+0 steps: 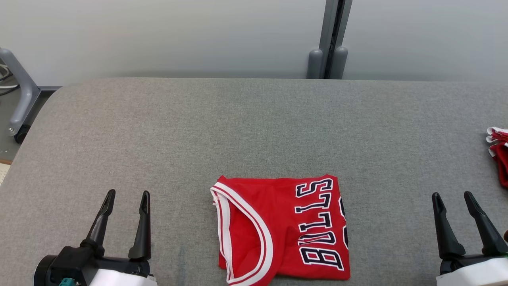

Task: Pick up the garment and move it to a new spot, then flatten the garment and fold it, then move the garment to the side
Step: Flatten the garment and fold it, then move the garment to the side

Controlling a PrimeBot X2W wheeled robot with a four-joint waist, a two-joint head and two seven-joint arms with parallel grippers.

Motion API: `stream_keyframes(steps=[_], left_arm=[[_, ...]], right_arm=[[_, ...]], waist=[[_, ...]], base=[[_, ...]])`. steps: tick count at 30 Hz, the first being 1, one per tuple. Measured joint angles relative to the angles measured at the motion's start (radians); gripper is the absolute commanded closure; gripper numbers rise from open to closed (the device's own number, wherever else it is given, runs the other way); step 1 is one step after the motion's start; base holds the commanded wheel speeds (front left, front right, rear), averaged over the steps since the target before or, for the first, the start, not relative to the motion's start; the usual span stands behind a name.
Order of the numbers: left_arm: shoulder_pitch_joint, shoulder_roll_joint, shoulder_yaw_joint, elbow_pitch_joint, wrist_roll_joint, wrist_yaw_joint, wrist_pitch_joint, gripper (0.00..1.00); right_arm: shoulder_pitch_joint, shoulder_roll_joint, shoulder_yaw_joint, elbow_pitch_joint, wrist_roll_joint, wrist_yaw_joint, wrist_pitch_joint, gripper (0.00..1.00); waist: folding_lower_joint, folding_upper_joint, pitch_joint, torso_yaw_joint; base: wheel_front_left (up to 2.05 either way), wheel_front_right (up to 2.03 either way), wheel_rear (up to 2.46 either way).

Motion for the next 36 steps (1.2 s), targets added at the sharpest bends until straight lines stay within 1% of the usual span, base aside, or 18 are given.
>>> stream_keyframes(steps=[16,25,36], left_arm=[[0.060,0.024,-0.013,-0.021,0.003,0.016,0.034,0.00],[0.091,0.029,-0.021,-0.030,0.000,0.022,0.053,0.00],[0.110,0.041,-0.026,-0.032,-0.002,0.032,0.062,0.00]], right_arm=[[0.044,-0.003,0.001,-0.016,-0.006,0.000,0.033,0.00],[0.079,-0.006,-0.016,-0.029,-0.022,0.000,0.053,0.00],[0.125,-0.007,-0.033,-0.075,-0.053,0.000,0.083,0.00]], waist=[[0.0000,0.0001,-0.088,-0.010],[0.0000,0.0001,-0.112,-0.014],[0.0000,0.0001,-0.126,-0.015]], base=[[0.00,0.00,0.00],[0.00,0.00,0.00],[0.00,0.00,0.00]])
